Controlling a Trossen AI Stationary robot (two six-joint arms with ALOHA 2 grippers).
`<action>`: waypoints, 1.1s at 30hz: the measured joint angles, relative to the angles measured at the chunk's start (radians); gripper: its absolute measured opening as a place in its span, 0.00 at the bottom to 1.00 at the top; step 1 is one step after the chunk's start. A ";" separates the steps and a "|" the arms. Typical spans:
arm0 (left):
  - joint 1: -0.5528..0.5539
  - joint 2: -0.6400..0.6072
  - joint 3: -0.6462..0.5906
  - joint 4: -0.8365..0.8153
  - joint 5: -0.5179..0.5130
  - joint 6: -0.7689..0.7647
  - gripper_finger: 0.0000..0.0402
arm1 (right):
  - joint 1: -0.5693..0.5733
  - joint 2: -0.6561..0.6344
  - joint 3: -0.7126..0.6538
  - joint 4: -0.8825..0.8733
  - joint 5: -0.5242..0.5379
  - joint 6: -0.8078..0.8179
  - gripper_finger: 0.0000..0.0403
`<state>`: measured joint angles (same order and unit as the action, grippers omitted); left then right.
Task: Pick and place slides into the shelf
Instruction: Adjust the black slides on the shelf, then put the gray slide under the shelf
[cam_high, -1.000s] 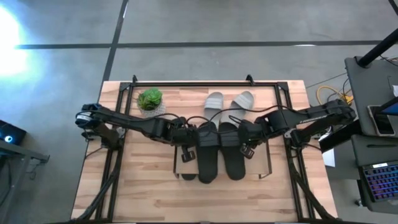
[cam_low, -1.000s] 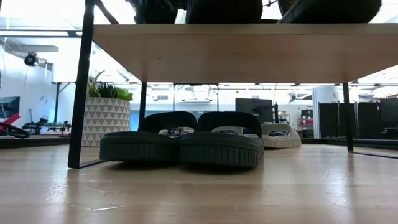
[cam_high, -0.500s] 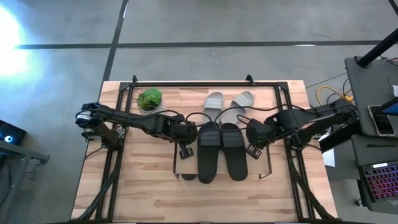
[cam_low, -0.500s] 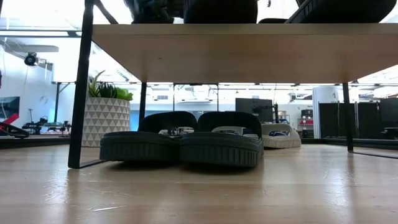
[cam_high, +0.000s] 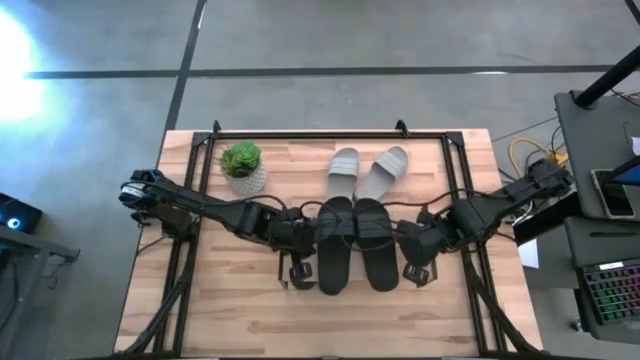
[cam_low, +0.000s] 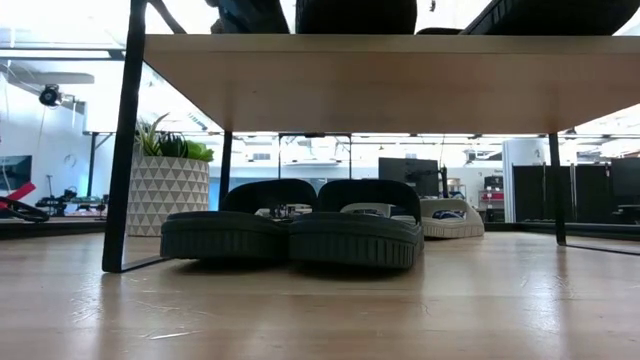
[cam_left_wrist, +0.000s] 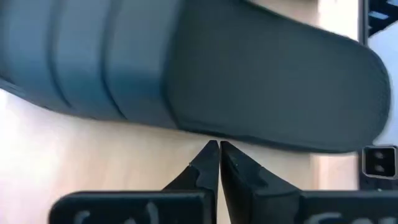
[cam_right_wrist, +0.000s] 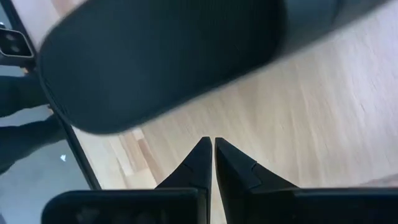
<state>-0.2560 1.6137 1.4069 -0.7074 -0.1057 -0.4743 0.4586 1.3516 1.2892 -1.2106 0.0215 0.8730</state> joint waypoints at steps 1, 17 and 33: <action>-0.003 0.001 -0.002 -0.002 0.000 -0.011 0.00 | -0.001 0.008 0.000 0.014 0.002 -0.012 0.03; -0.008 0.002 -0.007 0.027 -0.004 -0.045 0.00 | 0.002 0.067 0.006 0.103 0.024 -0.115 0.03; -0.001 -0.075 0.062 -0.147 -0.018 0.007 0.00 | 0.032 -0.012 0.237 -0.294 0.290 -0.012 0.03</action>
<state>-0.2568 1.5387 1.4684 -0.8540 -0.1240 -0.4674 0.4911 1.3400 1.5265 -1.5045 0.3115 0.8609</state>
